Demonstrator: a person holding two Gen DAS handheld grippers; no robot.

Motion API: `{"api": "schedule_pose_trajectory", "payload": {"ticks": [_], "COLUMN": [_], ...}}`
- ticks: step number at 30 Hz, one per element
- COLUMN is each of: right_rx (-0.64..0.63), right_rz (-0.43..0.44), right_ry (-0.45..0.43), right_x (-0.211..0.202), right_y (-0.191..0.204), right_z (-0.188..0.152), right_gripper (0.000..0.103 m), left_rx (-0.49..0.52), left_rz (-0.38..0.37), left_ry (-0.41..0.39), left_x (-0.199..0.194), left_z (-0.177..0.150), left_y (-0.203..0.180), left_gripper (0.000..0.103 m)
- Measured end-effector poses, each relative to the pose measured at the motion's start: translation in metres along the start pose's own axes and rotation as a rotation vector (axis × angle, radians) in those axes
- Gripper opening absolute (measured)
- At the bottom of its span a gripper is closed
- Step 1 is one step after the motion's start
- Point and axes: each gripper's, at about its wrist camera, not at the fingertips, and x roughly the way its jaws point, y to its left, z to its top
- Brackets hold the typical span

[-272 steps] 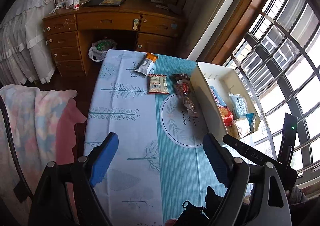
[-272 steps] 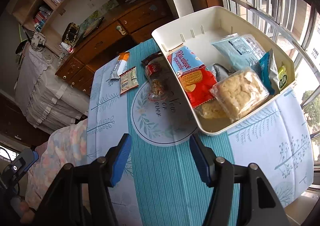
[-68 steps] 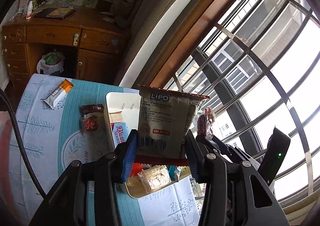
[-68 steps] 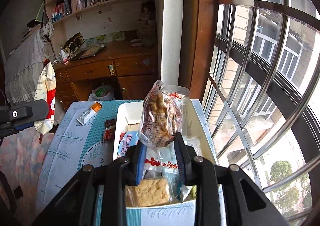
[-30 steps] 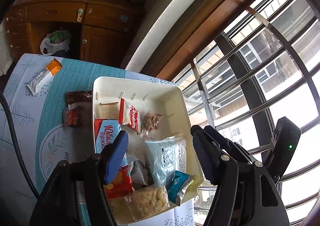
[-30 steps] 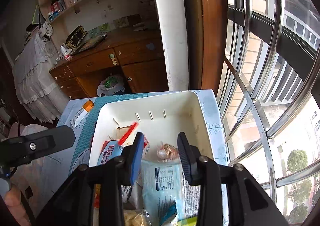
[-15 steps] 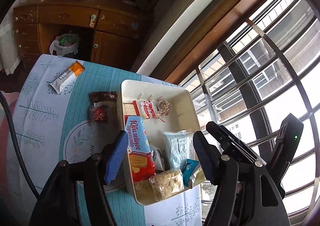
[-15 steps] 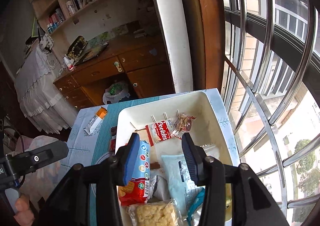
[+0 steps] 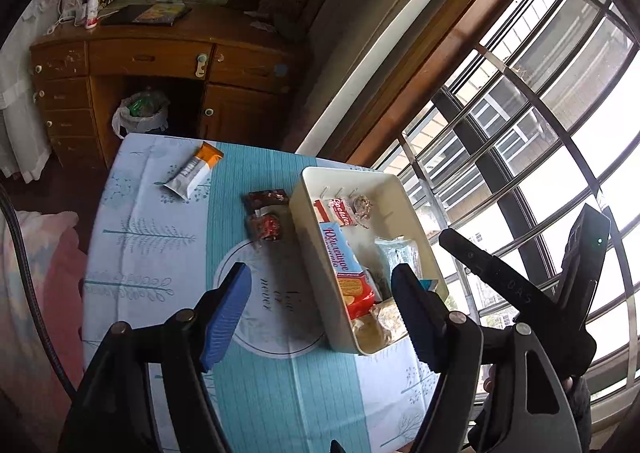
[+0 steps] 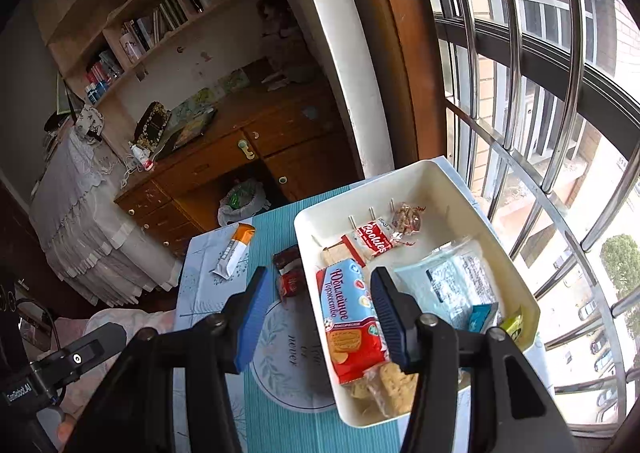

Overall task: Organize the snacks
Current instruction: 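Withdraw both tools from the tray toward the orange-white bar and red packet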

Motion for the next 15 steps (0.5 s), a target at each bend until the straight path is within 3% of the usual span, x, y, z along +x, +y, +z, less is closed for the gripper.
{"api": "schedule_pose_trajectory", "payload": {"ticks": [8,15], "right_rx": [0.061,0.08], "right_rz": [-0.012,-0.012], "right_ry": [-0.005,0.012], "right_x": [-0.01,-0.005], "right_y": [0.044,0.076], "right_z": [-0.031,-0.047], "right_gripper": [0.058,0.063], "left_rx": [0.058,0.116], "left_rz": [0.02,0.056], "left_ry": [0.003,0.033], "left_x": [-0.034,-0.037], "left_z": [-0.001,0.012], "left_y": [0.039,0.062], "left_gripper": [0.075,0.079]}}
